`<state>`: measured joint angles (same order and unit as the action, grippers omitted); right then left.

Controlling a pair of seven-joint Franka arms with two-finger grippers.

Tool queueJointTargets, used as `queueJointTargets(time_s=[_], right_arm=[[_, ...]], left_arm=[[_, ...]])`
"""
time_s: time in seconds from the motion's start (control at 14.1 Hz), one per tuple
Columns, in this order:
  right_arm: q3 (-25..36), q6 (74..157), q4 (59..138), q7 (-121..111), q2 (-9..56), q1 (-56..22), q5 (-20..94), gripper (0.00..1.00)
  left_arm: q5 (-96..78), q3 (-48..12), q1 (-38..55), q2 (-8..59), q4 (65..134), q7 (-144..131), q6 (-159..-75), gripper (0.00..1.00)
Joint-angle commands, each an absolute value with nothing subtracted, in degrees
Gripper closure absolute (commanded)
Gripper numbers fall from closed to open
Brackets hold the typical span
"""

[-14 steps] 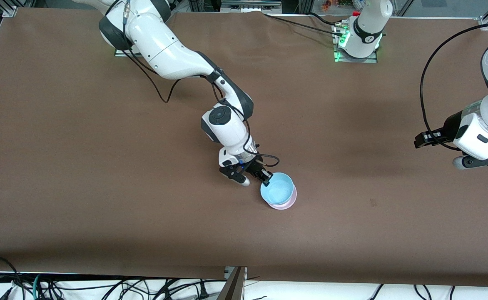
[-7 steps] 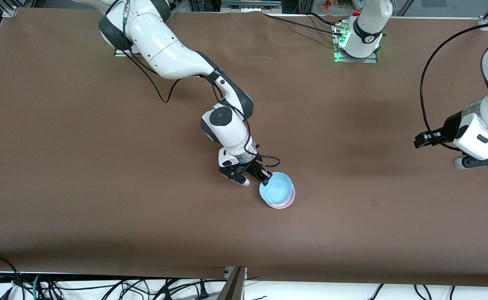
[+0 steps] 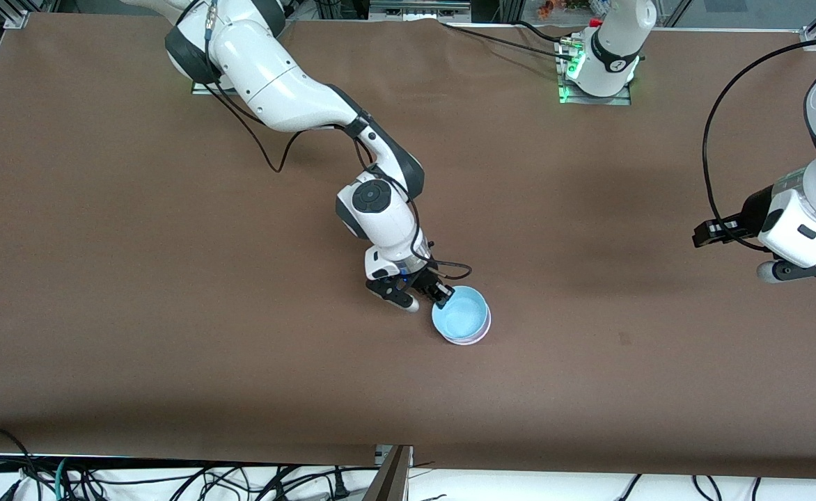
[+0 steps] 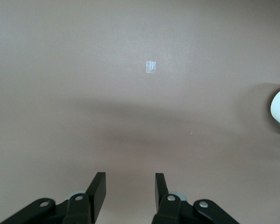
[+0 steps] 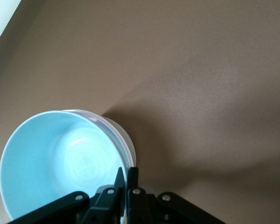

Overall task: Stack pink and blue bowls on white bowl
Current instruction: 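Lower the blue bowl into the pink bowl with the right gripper, then open the right gripper and pull it back from the bowls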

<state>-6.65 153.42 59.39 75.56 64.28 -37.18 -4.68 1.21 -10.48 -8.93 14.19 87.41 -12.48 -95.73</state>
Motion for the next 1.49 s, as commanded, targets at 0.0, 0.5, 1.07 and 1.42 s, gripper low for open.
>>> queueJointTargets(time_s=[0.0,0.5,1.07,1.42], right_arm=[[-6.68,152.31,57.92,75.32,64.87,-37.53,-5.27,0.77],[-7.12,142.14,51.59,75.59,62.94,-36.21,-4.05,0.0],[-6.86,118.26,52.82,53.76,49.93,-27.7,-0.61,0.0],[-6.77,96.99,57.8,31.25,37.84,-19.36,1.41,0.0]], left_arm=[[0.53,-10.63,-9.49,12.39,89.56,-11.07,-96.77,0.5],[0.53,-10.63,-9.67,12.39,89.65,-11.07,-96.86,0.49],[0.61,-10.63,-9.67,12.83,89.04,-11.07,-98.08,0.38],[0.62,-10.55,-9.67,13.01,88.86,-6.36,-98.79,0.24]])
